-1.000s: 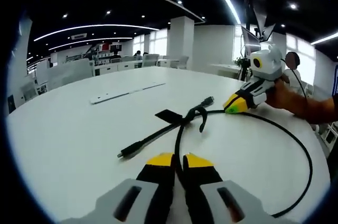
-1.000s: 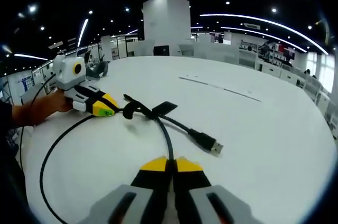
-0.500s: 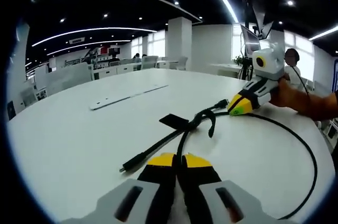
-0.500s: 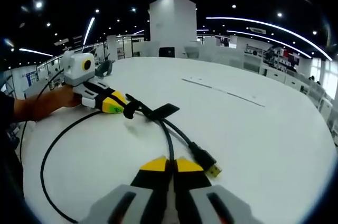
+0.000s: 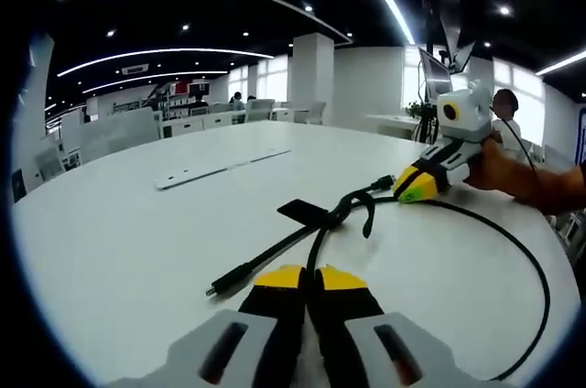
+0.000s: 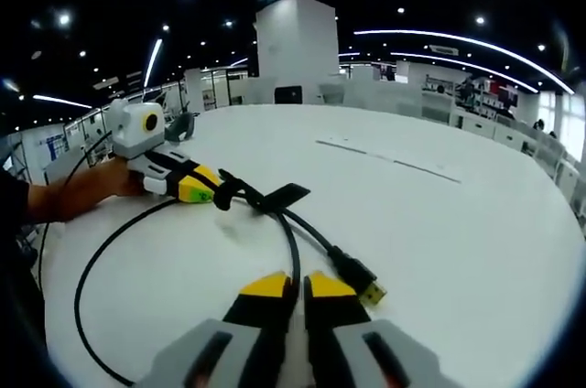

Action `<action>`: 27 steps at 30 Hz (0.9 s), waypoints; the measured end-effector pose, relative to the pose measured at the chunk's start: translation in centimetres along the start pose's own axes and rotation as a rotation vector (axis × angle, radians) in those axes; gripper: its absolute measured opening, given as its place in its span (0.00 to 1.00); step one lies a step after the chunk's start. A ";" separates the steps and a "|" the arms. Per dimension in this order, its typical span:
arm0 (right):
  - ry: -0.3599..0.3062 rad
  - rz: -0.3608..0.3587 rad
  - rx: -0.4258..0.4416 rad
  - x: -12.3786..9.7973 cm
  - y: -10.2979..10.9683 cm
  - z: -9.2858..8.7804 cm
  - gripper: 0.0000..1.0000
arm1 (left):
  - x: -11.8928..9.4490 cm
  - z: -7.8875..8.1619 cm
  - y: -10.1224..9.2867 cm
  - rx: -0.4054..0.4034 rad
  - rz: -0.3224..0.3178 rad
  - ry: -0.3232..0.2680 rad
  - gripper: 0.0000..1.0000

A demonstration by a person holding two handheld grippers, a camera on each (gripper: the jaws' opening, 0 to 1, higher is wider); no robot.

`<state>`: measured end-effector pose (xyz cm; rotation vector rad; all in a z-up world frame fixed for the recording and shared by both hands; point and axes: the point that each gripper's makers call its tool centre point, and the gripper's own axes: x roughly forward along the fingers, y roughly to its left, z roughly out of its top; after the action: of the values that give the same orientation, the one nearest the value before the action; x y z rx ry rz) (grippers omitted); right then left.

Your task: Find the charging cable on the desk, coil it up and secure with Velcro.

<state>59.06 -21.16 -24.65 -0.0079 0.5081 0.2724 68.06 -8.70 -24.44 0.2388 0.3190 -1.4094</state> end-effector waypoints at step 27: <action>0.062 0.104 -0.370 7.0 4.0 4.6 0.15 | 0.1 -0.2 -0.1 -0.012 0.009 -0.007 0.05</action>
<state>66.08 -15.18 -23.70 -0.3509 0.5149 0.4659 67.93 -8.81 -24.64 0.2251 0.3196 -1.3986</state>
